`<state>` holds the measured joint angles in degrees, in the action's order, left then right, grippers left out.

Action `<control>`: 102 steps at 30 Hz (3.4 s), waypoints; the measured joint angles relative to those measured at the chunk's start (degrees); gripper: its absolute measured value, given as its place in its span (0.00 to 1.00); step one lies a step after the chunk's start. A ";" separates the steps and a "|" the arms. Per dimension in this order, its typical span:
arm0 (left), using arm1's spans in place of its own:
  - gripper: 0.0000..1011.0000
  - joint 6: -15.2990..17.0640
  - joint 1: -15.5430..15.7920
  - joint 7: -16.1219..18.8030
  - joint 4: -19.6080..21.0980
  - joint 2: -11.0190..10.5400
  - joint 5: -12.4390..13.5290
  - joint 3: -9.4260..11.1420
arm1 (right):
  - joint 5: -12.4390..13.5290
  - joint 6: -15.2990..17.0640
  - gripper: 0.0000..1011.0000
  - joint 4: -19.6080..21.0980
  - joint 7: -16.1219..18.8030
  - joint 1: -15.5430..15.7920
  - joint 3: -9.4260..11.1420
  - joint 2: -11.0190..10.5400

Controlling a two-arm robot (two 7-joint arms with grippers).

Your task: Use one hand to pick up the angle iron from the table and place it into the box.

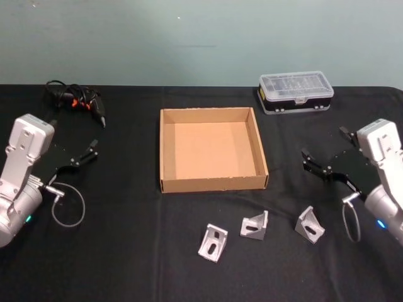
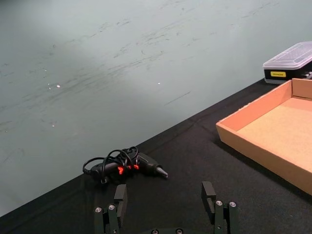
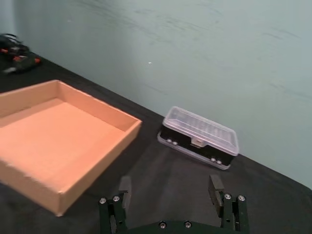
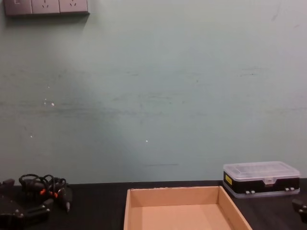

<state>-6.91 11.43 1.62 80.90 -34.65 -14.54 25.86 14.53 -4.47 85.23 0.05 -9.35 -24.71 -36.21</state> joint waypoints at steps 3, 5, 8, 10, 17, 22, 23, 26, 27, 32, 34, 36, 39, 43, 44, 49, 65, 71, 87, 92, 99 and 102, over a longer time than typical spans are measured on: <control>0.99 0.00 0.00 0.00 0.00 0.00 0.00 0.00 | 1.41 2.14 0.99 4.07 1.43 2.22 1.44 -1.97; 0.99 0.00 0.00 0.00 0.00 0.00 0.00 0.00 | 2.59 4.12 0.99 7.23 2.27 4.19 2.65 -3.68; 0.99 0.00 0.00 0.00 0.00 0.00 0.00 0.01 | 5.14 7.01 0.99 12.46 3.59 7.98 5.10 -6.68; 0.99 0.00 0.00 0.00 0.00 0.00 0.00 0.00 | 6.30 8.30 0.99 14.57 4.08 9.78 6.27 -7.91; 0.99 0.00 0.00 0.00 0.00 0.00 0.00 0.00 | 10.97 12.85 0.99 22.85 6.18 18.19 10.92 -12.47; 0.99 0.00 0.00 0.00 0.00 0.00 0.00 0.00 | 12.19 14.86 0.99 26.55 7.17 23.11 13.15 -14.62; 0.99 0.00 0.00 0.00 0.00 0.00 0.00 0.00 | 12.20 14.98 0.99 26.83 7.30 23.62 13.34 -14.84; 0.99 0.00 0.00 0.00 0.00 0.00 0.00 0.00 | 11.83 16.04 0.99 27.63 7.69 25.05 13.60 -15.18; 0.99 0.00 0.00 0.00 0.00 0.00 0.00 0.00 | 11.65 16.30 0.99 27.67 7.73 25.14 13.53 -15.16; 0.99 0.00 0.00 0.00 0.00 0.00 0.00 0.00 | 10.89 18.33 0.99 27.59 8.00 24.69 12.74 -14.12; 0.99 0.00 0.00 0.00 0.00 0.00 0.00 0.00 | 10.87 19.81 0.99 27.24 8.20 23.86 12.25 -13.33; 0.99 0.00 0.00 0.00 0.00 0.00 0.00 0.00 | 10.70 21.12 0.99 26.93 8.50 23.01 11.68 -12.58; 0.99 0.00 0.00 0.00 0.00 0.00 0.00 0.00 | 10.24 22.21 0.99 26.67 8.74 22.09 11.06 -11.83; 0.99 0.00 0.00 0.00 0.00 0.00 0.00 0.00 | 8.93 23.71 0.99 26.10 8.98 20.66 10.05 -10.53; 0.99 0.00 0.00 0.00 0.00 0.00 0.00 0.00 | 8.93 23.71 0.99 26.10 8.98 20.66 10.05 -10.53; 0.99 0.00 0.00 0.00 0.00 0.00 0.00 0.00 | 7.06 25.08 0.99 24.84 8.98 18.98 8.90 -8.86; 0.99 0.00 0.00 0.00 0.00 0.00 0.00 0.00 | 3.85 26.64 0.99 20.27 9.36 15.40 6.88 -4.07; 0.99 0.00 0.00 0.00 0.00 0.00 0.00 0.00 | 3.92 26.64 0.98 20.44 9.34 15.52 6.95 -4.19; 0.99 0.00 0.00 0.00 0.00 0.00 0.00 0.00 | 4.04 26.62 0.59 20.65 9.23 15.66 7.06 -4.32; 0.99 0.00 0.00 0.00 0.00 0.00 0.00 0.00 | 4.07 26.59 0.40 20.68 9.21 15.68 7.09 -4.34; 0.99 0.00 0.00 0.00 0.00 0.00 0.00 0.00 | 4.11 26.56 0.20 20.73 9.17 15.71 7.10 -4.37; 0.99 0.00 0.00 0.00 0.00 0.00 0.00 0.00 | 4.12 26.55 0.11 20.73 9.16 15.71 7.10 -4.38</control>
<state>-6.91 11.43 1.62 80.90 -34.65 -14.55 25.86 18.65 22.08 105.96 9.21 6.36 -17.61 -40.59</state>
